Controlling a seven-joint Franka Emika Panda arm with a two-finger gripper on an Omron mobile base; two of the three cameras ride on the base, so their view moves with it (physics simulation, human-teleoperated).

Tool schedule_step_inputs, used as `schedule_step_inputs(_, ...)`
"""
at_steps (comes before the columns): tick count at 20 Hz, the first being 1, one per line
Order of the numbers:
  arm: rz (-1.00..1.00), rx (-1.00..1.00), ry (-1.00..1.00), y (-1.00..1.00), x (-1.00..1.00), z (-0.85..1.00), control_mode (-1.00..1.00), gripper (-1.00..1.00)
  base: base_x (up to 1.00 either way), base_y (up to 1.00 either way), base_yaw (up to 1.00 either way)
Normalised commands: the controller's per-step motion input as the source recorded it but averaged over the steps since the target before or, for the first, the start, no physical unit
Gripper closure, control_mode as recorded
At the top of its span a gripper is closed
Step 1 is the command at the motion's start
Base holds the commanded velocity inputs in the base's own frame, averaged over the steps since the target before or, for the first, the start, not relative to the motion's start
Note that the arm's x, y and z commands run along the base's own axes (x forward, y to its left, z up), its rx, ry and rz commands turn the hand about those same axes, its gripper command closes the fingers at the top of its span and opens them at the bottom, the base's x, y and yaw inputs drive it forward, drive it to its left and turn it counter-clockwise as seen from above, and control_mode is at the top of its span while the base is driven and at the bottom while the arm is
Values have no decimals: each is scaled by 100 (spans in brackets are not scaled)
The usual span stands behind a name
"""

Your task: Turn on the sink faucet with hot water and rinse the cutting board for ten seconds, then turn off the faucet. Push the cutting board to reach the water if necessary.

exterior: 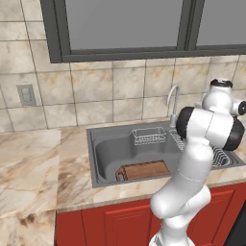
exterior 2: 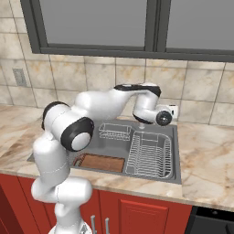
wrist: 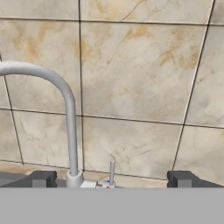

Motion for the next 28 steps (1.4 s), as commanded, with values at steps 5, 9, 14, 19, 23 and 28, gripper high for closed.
schedule_step_inputs(5,6,1,0,-12,0,-38,-100,-100,0,0,0)
schedule_step_inputs(9,1,0,0,0,0,-36,-100,-100,0,0,0)
schedule_step_inputs(14,0,0,0,0,1,-25,-100,-100,0,0,0)
schedule_step_inputs(19,0,0,0,0,8,-21,-100,-100,0,0,0)
schedule_step_inputs(23,0,0,0,0,9,-21,-100,-100,0,0,0)
schedule_step_inputs(28,0,0,0,0,8,-21,-100,-100,0,0,0)
